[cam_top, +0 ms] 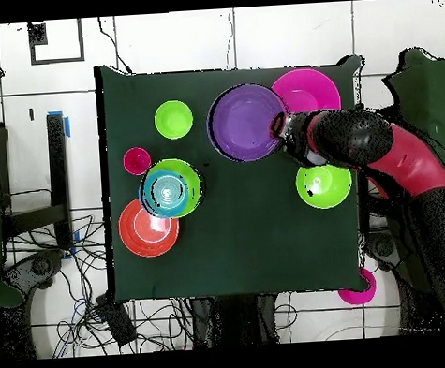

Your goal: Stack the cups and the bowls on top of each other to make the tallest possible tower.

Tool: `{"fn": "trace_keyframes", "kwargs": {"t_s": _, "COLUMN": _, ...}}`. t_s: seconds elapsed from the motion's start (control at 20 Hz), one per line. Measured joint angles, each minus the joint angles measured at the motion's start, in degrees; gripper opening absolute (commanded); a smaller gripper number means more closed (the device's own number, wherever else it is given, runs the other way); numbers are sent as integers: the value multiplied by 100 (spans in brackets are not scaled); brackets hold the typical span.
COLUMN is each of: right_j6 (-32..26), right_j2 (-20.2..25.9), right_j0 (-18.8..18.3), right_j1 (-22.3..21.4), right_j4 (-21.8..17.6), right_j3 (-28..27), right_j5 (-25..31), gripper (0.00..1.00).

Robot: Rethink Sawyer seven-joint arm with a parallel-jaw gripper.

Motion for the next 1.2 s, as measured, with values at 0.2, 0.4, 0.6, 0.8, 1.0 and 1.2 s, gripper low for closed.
{"fn": "trace_keyframes", "kwargs": {"t_s": 0.2, "right_j6": 0, "right_j2": 732, "right_j0": -536, "right_j1": 71, "right_j4": -1, "right_j3": 344, "right_j5": -4, "gripper": 0}}
{"fn": "trace_keyframes", "kwargs": {"t_s": 0.4, "right_j6": -38, "right_j2": 1487, "right_j0": -999, "right_j1": 161, "right_j4": -11, "right_j3": 571, "right_j5": 15, "gripper": 0}}
{"fn": "trace_keyframes", "kwargs": {"t_s": 0.6, "right_j6": -125, "right_j2": 2022, "right_j0": -1217, "right_j1": 258, "right_j4": -17, "right_j3": 608, "right_j5": 165, "gripper": 0}}
{"fn": "trace_keyframes", "kwargs": {"t_s": 0.8, "right_j6": -198, "right_j2": 2461, "right_j0": -1313, "right_j1": 326, "right_j4": -87, "right_j3": 608, "right_j5": 391, "gripper": 0}}
{"fn": "trace_keyframes", "kwargs": {"t_s": 1.0, "right_j6": -223, "right_j2": 2773, "right_j0": -1280, "right_j1": 334, "right_j4": -199, "right_j3": 623, "right_j5": 501, "gripper": 0}}
{"fn": "trace_keyframes", "kwargs": {"t_s": 1.2, "right_j6": -223, "right_j2": 3048, "right_j0": -1173, "right_j1": 298, "right_j4": -373, "right_j3": 638, "right_j5": 502, "gripper": 0}}
